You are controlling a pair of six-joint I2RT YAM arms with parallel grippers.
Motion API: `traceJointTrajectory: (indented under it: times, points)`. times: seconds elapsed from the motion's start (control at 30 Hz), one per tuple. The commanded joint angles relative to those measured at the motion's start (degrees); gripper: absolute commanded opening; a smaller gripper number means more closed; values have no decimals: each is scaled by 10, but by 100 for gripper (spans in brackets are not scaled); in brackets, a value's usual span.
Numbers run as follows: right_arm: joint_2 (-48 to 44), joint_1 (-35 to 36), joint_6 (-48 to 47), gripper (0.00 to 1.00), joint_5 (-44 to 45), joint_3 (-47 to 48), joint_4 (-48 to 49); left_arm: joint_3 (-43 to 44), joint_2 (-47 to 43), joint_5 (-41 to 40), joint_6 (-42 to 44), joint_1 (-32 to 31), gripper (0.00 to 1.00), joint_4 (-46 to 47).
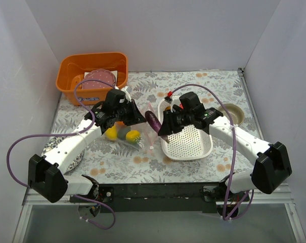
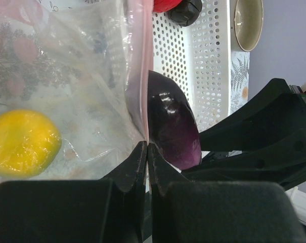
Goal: Place the food in the zip-top bag and seal the zipper
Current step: Pick up the fake vegetable from the bin, then place the fake vegetable in the zipper food storage bag.
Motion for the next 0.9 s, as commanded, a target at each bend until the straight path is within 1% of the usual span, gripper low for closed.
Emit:
traceJointTrajectory:
  times: [0.0,0.2,0.23,0.37,0.63,0.77,0.8,0.87]
  points:
    - [15,5,35,18,-73,37,43,9,-11,8,-2,2,0,8]
    - [40,13,18,18,-73,64,-8,8,-19,2,-3,2,0,9]
    - [42,17,11,18,-70,66,-32,7,-20,1,-4,2,0,9]
    - [38,24,-6,17,-30,66,-80,4,-22,-1,-5,2,0,10]
    - [13,25,-6,17,-38,56,-110,8,-16,1,-4,2,0,12]
    - [40,27,-15,17,-41,88,-155,9,-14,4,0,2,0,13]
    - [47,31,-21,16,-37,95,-181,7,-15,3,2,2,0,13]
    - [59,34,-26,14,-32,102,-193,5,-16,4,7,2,0,13]
